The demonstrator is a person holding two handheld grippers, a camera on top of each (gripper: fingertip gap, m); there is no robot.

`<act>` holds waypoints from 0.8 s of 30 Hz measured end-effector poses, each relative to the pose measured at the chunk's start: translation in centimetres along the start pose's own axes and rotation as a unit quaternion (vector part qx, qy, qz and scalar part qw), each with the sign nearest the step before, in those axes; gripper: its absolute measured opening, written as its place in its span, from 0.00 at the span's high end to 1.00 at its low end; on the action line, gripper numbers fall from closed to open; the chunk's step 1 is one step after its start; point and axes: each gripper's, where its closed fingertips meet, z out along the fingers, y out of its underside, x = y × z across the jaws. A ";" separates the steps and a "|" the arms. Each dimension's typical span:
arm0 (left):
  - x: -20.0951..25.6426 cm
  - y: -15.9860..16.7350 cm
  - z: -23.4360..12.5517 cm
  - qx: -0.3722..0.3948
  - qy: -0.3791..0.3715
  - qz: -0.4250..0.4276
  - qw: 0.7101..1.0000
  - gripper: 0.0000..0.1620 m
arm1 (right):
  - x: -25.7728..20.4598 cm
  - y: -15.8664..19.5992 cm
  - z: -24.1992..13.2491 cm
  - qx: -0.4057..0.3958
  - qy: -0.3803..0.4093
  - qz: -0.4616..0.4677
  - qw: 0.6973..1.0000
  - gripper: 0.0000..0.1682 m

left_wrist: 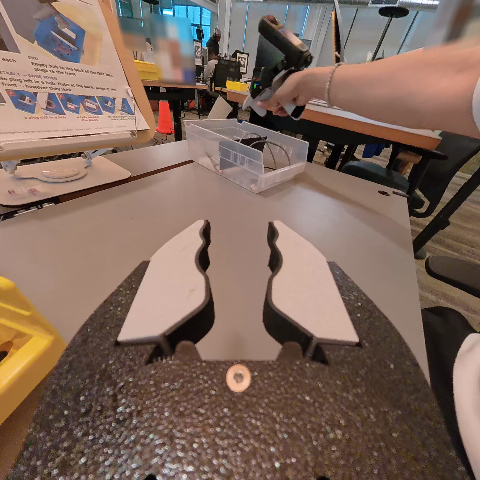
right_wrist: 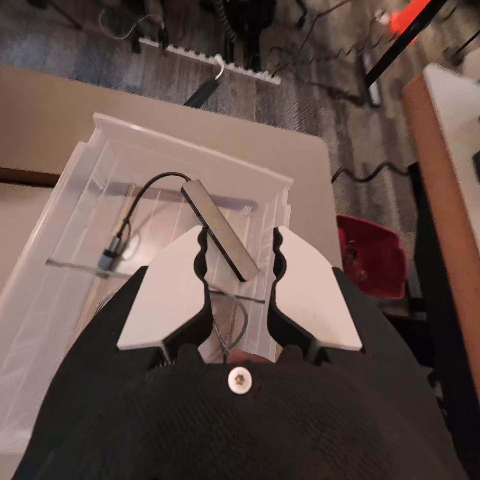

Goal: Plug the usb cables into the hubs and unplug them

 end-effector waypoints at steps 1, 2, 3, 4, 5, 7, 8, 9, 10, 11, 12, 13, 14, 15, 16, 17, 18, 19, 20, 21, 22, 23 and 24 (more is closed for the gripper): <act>-0.1 -0.1 0.0 0.002 0.000 -0.004 1.000 0.74 | -0.2 0.7 -0.2 -0.020 -0.018 0.002 1.000 0.65; -0.1 -0.2 -0.1 0.004 0.000 -0.006 1.000 0.75 | 0.1 1.0 -0.4 -0.030 -0.020 0.000 0.999 0.58; 0.0 -0.3 -0.1 0.006 0.001 -0.006 1.000 0.75 | 0.7 1.0 -0.8 -0.026 -0.005 -0.004 1.000 0.54; 0.0 -0.4 -0.1 0.007 0.002 -0.006 1.000 0.75 | 1.0 0.6 -1.2 -0.011 0.002 -0.006 1.000 0.53; 0.1 -0.5 -0.2 0.007 0.001 -0.004 1.000 0.75 | 0.6 0.2 -1.7 0.005 -0.006 -0.006 1.000 0.53; 0.0 -0.7 -0.3 0.006 -0.002 0.004 1.000 0.75 | -1.5 -1.1 -3.0 0.042 -0.041 -0.004 0.998 0.52; 0.0 -0.7 -0.5 0.004 -0.006 0.009 1.000 0.75 | -3.3 -1.9 -3.9 0.071 -0.065 -0.010 0.995 0.51; -0.2 -0.8 -0.6 0.003 -0.011 0.012 1.000 0.75 | -5.4 -2.6 -5.1 0.103 -0.092 -0.022 0.990 0.51; -0.4 -0.9 -0.8 0.002 -0.017 0.015 1.000 0.75 | -8.0 -3.1 -6.5 0.130 -0.122 -0.041 0.983 0.50; -0.6 -1.0 -1.0 0.002 -0.022 0.016 1.000 0.75 | -10.8 -3.2 -8.1 0.155 -0.155 -0.060 0.974 0.49; -0.9 -1.0 -1.3 0.000 -0.028 0.017 0.999 0.75 | -13.7 -2.9 -9.9 0.177 -0.184 -0.078 0.964 0.48; -1.3 -1.0 -1.7 -0.003 -0.037 0.017 0.999 0.75 | -16.3 -2.3 -11.6 0.200 -0.206 -0.093 0.954 0.48; -1.7 -1.1 -2.3 -0.007 -0.049 0.018 0.999 0.75 | -18.8 -1.5 -13.3 0.223 -0.225 -0.103 0.943 0.48; -2.3 -1.1 -2.9 -0.010 -0.065 0.020 0.998 0.75 | -21.2 -0.2 -15.0 0.240 -0.249 -0.111 0.932 0.48; -3.0 -1.2 -3.6 -0.015 -0.083 0.022 0.996 0.75 | -23.4 1.1 -16.6 0.259 -0.269 -0.111 0.921 0.48; -3.8 -1.3 -4.4 -0.021 -0.104 0.022 0.994 0.75 | -25.5 2.6 -18.1 0.273 -0.291 -0.110 0.910 0.49; -4.7 -1.2 -5.3 -0.029 -0.131 0.021 0.991 0.75 | -27.2 4.2 -19.3 0.279 -0.310 -0.109 0.902 0.50; -5.8 -1.1 -6.3 -0.041 -0.161 0.021 0.986 0.75 | -28.4 5.6 -20.2 0.284 -0.320 -0.099 0.898 0.50; -6.9 -0.8 -7.4 -0.056 -0.189 0.027 0.980 0.75 | -29.6 7.0 -21.0 0.287 -0.336 -0.092 0.892 0.51; -7.7 -0.6 -8.4 -0.073 -0.210 0.043 0.974 0.75 | -30.7 8.5 -21.7 0.281 -0.357 -0.096 0.886 0.51; -8.6 -0.4 -9.3 -0.093 -0.228 0.066 0.967 0.75 | -31.3 9.8 -22.2 0.271 -0.367 -0.099 0.884 0.51; -9.4 -0.3 -10.1 -0.118 -0.242 0.092 0.959 0.75 | -31.4 10.9 -22.5 0.265 -0.368 -0.101 0.885 0.51; -10.2 -0.1 -10.5 -0.150 -0.247 0.122 0.950 0.74 | -31.4 11.9 -22.8 0.261 -0.371 -0.107 0.885 0.51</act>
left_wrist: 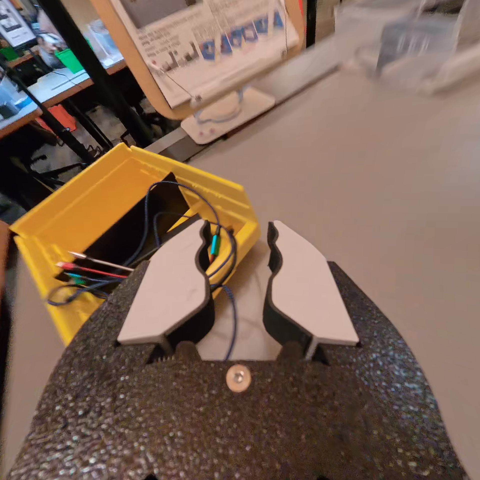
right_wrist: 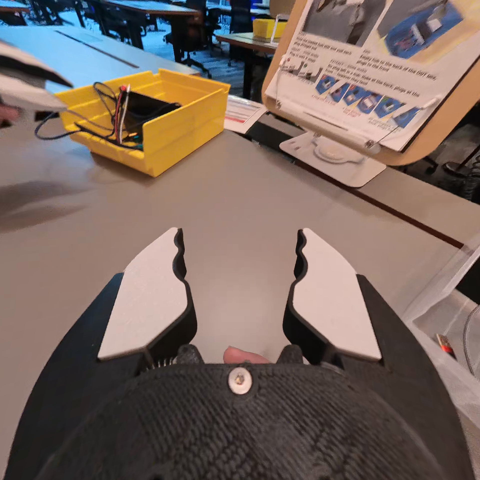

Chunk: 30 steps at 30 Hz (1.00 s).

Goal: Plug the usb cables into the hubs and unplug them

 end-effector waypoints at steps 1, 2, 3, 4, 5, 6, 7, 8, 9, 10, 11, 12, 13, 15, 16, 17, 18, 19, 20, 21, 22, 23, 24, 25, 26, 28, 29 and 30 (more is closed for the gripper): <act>-0.5 0.4 0.2 -0.030 0.007 0.046 0.998 0.74 | -0.5 0.6 -0.6 -0.009 -0.010 -0.004 1.000 0.51; -1.0 0.9 0.5 -0.064 0.023 0.103 0.992 0.74 | -0.9 1.3 -1.3 -0.023 -0.024 -0.007 0.999 0.51; -1.5 1.5 1.0 -0.098 0.042 0.165 0.981 0.74 | -1.1 2.0 -1.9 -0.039 -0.032 -0.011 0.999 0.51; -2.1 2.1 1.6 -0.127 0.069 0.221 0.964 0.74 | -0.9 2.3 -2.5 -0.047 -0.029 -0.016 0.998 0.51; -2.7 2.7 2.2 -0.154 0.099 0.266 0.946 0.73 | -0.4 2.5 -3.0 -0.048 -0.021 -0.021 0.998 0.50; -3.6 3.0 3.0 -0.177 0.118 0.295 0.931 0.73 | 0.1 2.5 -3.5 -0.046 -0.011 -0.024 0.999 0.50; -4.6 3.0 4.0 -0.195 0.127 0.312 0.921 0.72 | 0.4 2.5 -4.0 -0.045 -0.006 -0.025 0.999 0.50; -5.4 2.9 5.0 -0.212 0.140 0.320 0.913 0.72 | 0.5 2.4 -4.3 -0.042 -0.008 -0.023 0.999 0.51; -5.9 3.1 5.9 -0.230 0.161 0.325 0.903 0.71 | 0.5 2.3 -4.6 -0.040 -0.013 -0.022 0.999 0.51; -6.3 3.5 6.7 -0.253 0.181 0.330 0.891 0.71 | 0.5 2.4 -4.7 -0.046 -0.019 -0.023 0.999 0.51; -6.7 4.1 7.6 -0.279 0.195 0.339 0.877 0.71 | 0.5 2.4 -5.0 -0.053 -0.019 -0.031 0.998 0.51; -7.2 4.8 8.3 -0.308 0.204 0.353 0.860 0.70 | 0.7 2.4 -5.2 -0.058 -0.011 -0.044 0.997 0.50; -7.7 5.6 9.0 -0.333 0.208 0.367 0.843 0.69 | 0.9 2.4 -5.5 -0.059 -0.003 -0.058 0.997 0.50; -8.3 7.2 10.6 -0.368 0.210 0.379 0.823 0.70 | 0.9 2.3 -6.1 -0.060 0.000 -0.080 0.995 0.50; -8.3 8.2 11.2 -0.386 0.216 0.372 0.816 0.70 | 1.0 2.3 -6.4 -0.062 -0.002 -0.089 0.994 0.50; -8.2 9.3 11.6 -0.404 0.222 0.361 0.811 0.74 | 1.2 2.4 -6.8 -0.063 0.001 -0.093 0.994 0.50; -8.0 10.2 12.1 -0.417 0.221 0.350 0.809 0.78 | 1.6 2.3 -7.1 -0.062 0.008 -0.091 0.994 0.50; -8.1 10.7 12.4 -0.422 0.213 0.347 0.810 0.80 | 2.0 2.3 -7.3 -0.059 0.013 -0.087 0.994 0.50; -8.2 10.6 12.6 -0.423 0.206 0.346 0.812 0.81 | 2.2 2.2 -7.6 -0.056 0.015 -0.081 0.995 0.50; -8.4 10.3 12.7 -0.421 0.195 0.344 0.816 0.81 | 2.5 2.2 -7.9 -0.052 0.016 -0.076 0.996 0.50; -8.6 9.6 12.6 -0.413 0.187 0.343 0.823 0.82 | 2.7 2.1 -8.1 -0.046 0.018 -0.071 0.996 0.50; -8.9 8.5 12.4 -0.400 0.180 0.338 0.833 0.82 | 3.0 1.9 -8.4 -0.040 0.021 -0.065 0.997 0.51; -9.2 6.9 12.0 -0.383 0.169 0.326 0.848 0.83 | 3.2 1.8 -8.5 -0.035 0.025 -0.059 0.997 0.51; -9.5 4.9 11.5 -0.359 0.161 0.306 0.867 0.82 | 3.3 1.8 -8.6 -0.032 0.026 -0.052 0.998 0.51; -9.6 2.6 10.8 -0.331 0.157 0.282 0.887 0.83 | 3.3 1.7 -8.6 -0.029 0.025 -0.048 0.998 0.51; -9.5 -2.7 9.2 -0.250 0.148 0.227 0.930 0.83 | 3.2 1.5 -8.3 -0.021 0.026 -0.046 0.998 0.52; -9.3 -5.3 8.2 -0.212 0.142 0.205 0.945 0.83 | 3.0 1.2 -8.1 -0.017 0.026 -0.048 0.998 0.52; -9.1 -7.7 7.0 -0.179 0.138 0.191 0.955 0.83 | 2.6 1.0 -7.9 -0.013 0.024 -0.050 0.998 0.52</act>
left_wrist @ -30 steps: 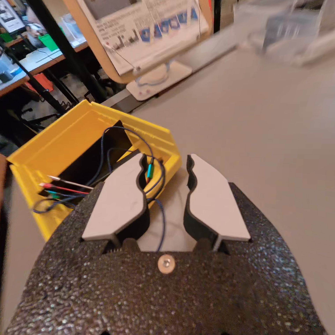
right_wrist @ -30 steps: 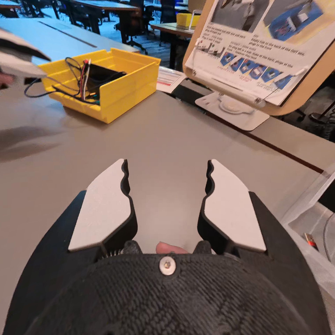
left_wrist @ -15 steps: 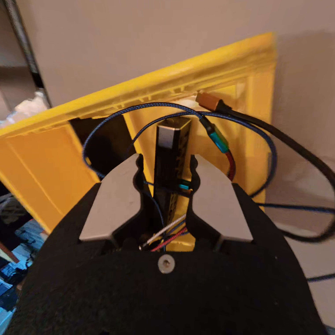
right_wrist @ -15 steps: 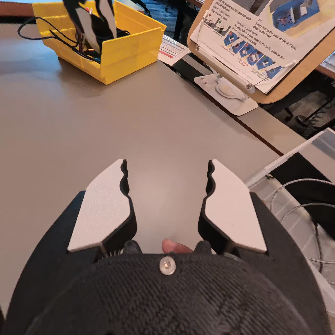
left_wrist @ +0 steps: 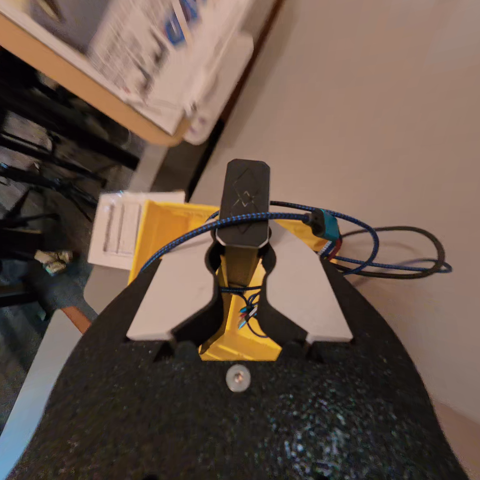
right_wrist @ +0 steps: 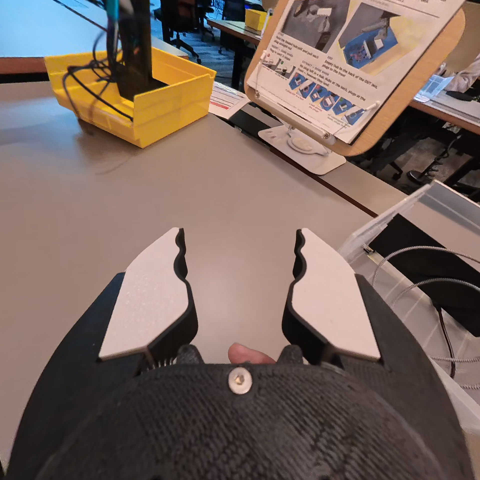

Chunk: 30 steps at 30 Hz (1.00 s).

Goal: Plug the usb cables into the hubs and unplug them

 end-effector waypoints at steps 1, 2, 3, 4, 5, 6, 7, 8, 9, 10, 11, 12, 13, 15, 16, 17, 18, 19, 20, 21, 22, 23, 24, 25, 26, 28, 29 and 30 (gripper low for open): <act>0.1 -1.8 -1.9 0.033 -0.009 -0.009 0.999 0.83 | -0.4 -0.4 0.3 0.006 -0.003 -0.002 1.000 0.52; 0.3 -3.6 -3.8 0.070 -0.019 -0.019 0.997 0.83 | -0.9 -0.8 0.6 0.015 -0.005 -0.004 1.000 0.52; 0.8 -5.4 -5.5 0.109 -0.027 -0.033 0.993 0.83 | -1.4 -1.4 1.0 0.026 -0.006 -0.005 1.000 0.53; 1.5 -7.2 -7.2 0.150 -0.029 -0.046 0.987 0.83 | -1.9 -2.1 1.5 0.041 -0.008 -0.007 0.999 0.53; 2.4 -8.9 -8.7 0.193 -0.026 -0.059 0.979 0.83 | -2.4 -2.8 1.9 0.054 -0.010 -0.009 0.998 0.54; 3.5 -10.6 -10.1 0.241 -0.019 -0.074 0.967 0.83 | -2.9 -3.4 2.5 0.065 -0.010 -0.011 0.998 0.54; 4.8 -12.3 -11.4 0.290 -0.004 -0.092 0.953 0.83 | -3.3 -4.1 3.0 0.075 -0.006 -0.014 0.997 0.54; 6.3 -13.8 -12.6 0.335 0.020 -0.112 0.935 0.83 | -3.6 -4.9 3.5 0.087 -0.001 -0.020 0.996 0.54; 7.9 -15.1 -13.4 0.376 0.048 -0.135 0.916 0.83 | -4.1 -5.9 4.0 0.103 0.005 -0.024 0.994 0.54; 9.3 -16.2 -14.0 0.409 0.074 -0.165 0.894 0.83 | -4.3 -6.9 4.2 0.125 0.018 -0.026 0.992 0.53; 10.6 -17.1 -14.1 0.434 0.098 -0.204 0.872 0.83 | -4.6 -8.1 4.3 0.151 0.035 -0.030 0.987 0.52; 11.9 -17.7 -13.9 0.450 0.119 -0.245 0.850 0.83 | -5.2 -9.3 4.2 0.181 0.043 -0.040 0.982 0.51; 13.2 -18.2 -13.3 0.461 0.139 -0.280 0.831 0.83 | -6.2 -10.2 4.0 0.209 0.039 -0.057 0.975 0.50; 15.9 -19.0 -11.5 0.469 0.179 -0.333 0.798 0.83 | -7.6 -11.3 3.6 0.258 0.049 -0.091 0.961 0.48; 17.3 -19.4 -10.5 0.470 0.199 -0.348 0.787 0.83 | -8.2 -11.6 3.2 0.281 0.053 -0.109 0.952 0.48; 18.5 -19.7 -9.5 0.467 0.218 -0.363 0.776 0.83 | -8.9 -11.8 2.9 0.296 0.050 -0.126 0.946 0.49; 19.6 -20.1 -8.6 0.462 0.236 -0.377 0.767 0.83 | -9.2 -11.8 2.9 0.300 0.051 -0.136 0.943 0.50; 20.6 -20.4 -7.8 0.459 0.253 -0.385 0.760 0.83 | -9.1 -11.5 3.1 0.289 0.056 -0.142 0.945 0.50; 21.2 -20.8 -7.0 0.455 0.263 -0.392 0.755 0.83 | -9.0 -11.1 3.4 0.280 0.059 -0.145 0.947 0.49; 21.6 -21.0 -6.4 0.451 0.262 -0.402 0.752 0.83 | -8.9 -10.9 3.3 0.287 0.060 -0.142 0.945 0.50; 21.9 -21.2 -5.8 0.446 0.261 -0.410 0.751 0.83 | -8.7 -10.9 3.1 0.301 0.067 -0.141 0.941 0.54; 22.1 -21.5 -5.3 0.443 0.263 -0.420 0.747 0.83 | -8.6 -10.9 2.8 0.314 0.075 -0.147 0.935 0.57; 22.4 -21.7 -4.9 0.439 0.265 -0.430 0.743 0.83 | -8.4 -10.9 2.7 0.322 0.087 -0.155 0.930 0.60; 22.6 -22.0 -4.5 0.435 0.266 -0.434 0.743 0.83 | -8.1 -10.9 2.6 0.327 0.102 -0.163 0.925 0.60; 22.7 -22.2 -4.2 0.430 0.264 -0.436 0.745 0.82 | -7.7 -10.6 2.7 0.323 0.113 -0.173 0.924 0.61; 23.0 -22.4 -3.9 0.417 0.252 -0.427 0.762 0.82 | -7.0 -10.0 3.2 0.298 0.130 -0.183 0.928 0.62; 23.2 -22.5 -3.7 0.410 0.243 -0.415 0.775 0.82 | -6.6 -9.7 3.4 0.288 0.136 -0.185 0.930 0.62; 23.5 -22.6 -3.7 0.404 0.237 -0.403 0.786 0.82 | -6.4 -9.6 3.4 0.287 0.136 -0.184 0.930 0.62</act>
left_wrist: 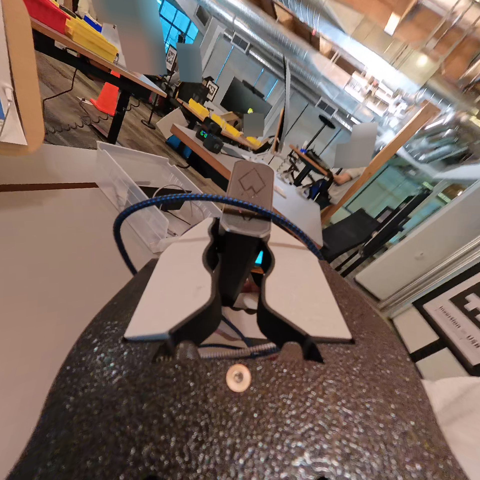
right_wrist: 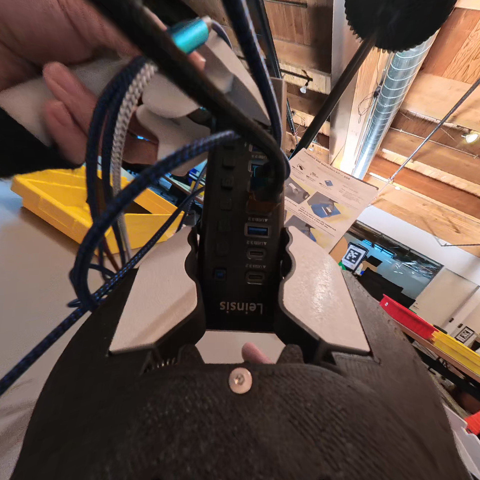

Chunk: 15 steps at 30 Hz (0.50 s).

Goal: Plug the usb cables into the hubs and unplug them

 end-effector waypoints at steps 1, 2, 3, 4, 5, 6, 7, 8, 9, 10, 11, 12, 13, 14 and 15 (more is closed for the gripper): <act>0.3 0.2 0.1 -0.011 -0.001 0.018 1.000 0.82 | 0.2 -0.1 -0.2 0.009 0.000 0.004 1.000 0.62; 0.6 0.3 0.1 -0.024 0.000 0.039 0.999 0.82 | 0.3 -0.3 -0.3 0.018 -0.001 0.003 1.000 0.62; 1.0 0.3 0.1 -0.034 0.002 0.058 0.998 0.82 | 0.4 -0.6 -0.5 0.028 -0.006 0.006 1.000 0.63; 1.4 0.4 0.1 -0.044 0.008 0.078 0.996 0.82 | 0.6 -1.0 -0.7 0.039 -0.015 0.015 0.999 0.63; 1.9 0.5 0.0 -0.057 0.020 0.102 0.993 0.82 | 0.8 -1.4 -0.9 0.049 -0.022 0.024 0.998 0.63; 2.3 0.6 -0.1 -0.072 0.035 0.127 0.989 0.82 | 1.0 -1.7 -1.1 0.055 -0.022 0.030 0.998 0.62; 2.6 0.7 -0.4 -0.088 0.044 0.152 0.984 0.81 | 1.5 -2.0 -1.3 0.061 -0.014 0.032 0.998 0.64; 2.8 0.8 -0.7 -0.102 0.047 0.176 0.978 0.78 | 2.3 -2.2 -1.6 0.065 0.002 0.027 0.998 0.63; 2.9 1.0 -1.2 -0.119 0.051 0.200 0.971 0.74 | 3.1 -2.3 -1.8 0.066 0.017 0.016 0.998 0.62; 3.0 1.6 -1.9 -0.147 0.061 0.221 0.962 0.68 | 3.7 -2.4 -2.0 0.065 0.023 0.004 0.998 0.62; 3.0 2.7 -2.7 -0.189 0.075 0.236 0.950 0.63 | 4.4 -2.5 -2.3 0.064 0.031 -0.014 0.997 0.63; 2.7 3.9 -3.9 -0.239 0.086 0.244 0.936 0.60 | 5.1 -2.5 -2.7 0.064 0.043 -0.042 0.996 0.63; 1.7 4.8 -5.1 -0.285 0.078 0.251 0.922 0.60 | 5.7 -2.5 -3.0 0.062 0.050 -0.070 0.994 0.63; 0.2 5.2 -6.3 -0.318 0.052 0.260 0.910 0.57 | 6.0 -2.6 -3.3 0.058 0.051 -0.092 0.993 0.63; -1.5 5.0 -7.2 -0.334 0.019 0.270 0.903 0.55 | 6.2 -2.6 -3.5 0.054 0.052 -0.114 0.991 0.63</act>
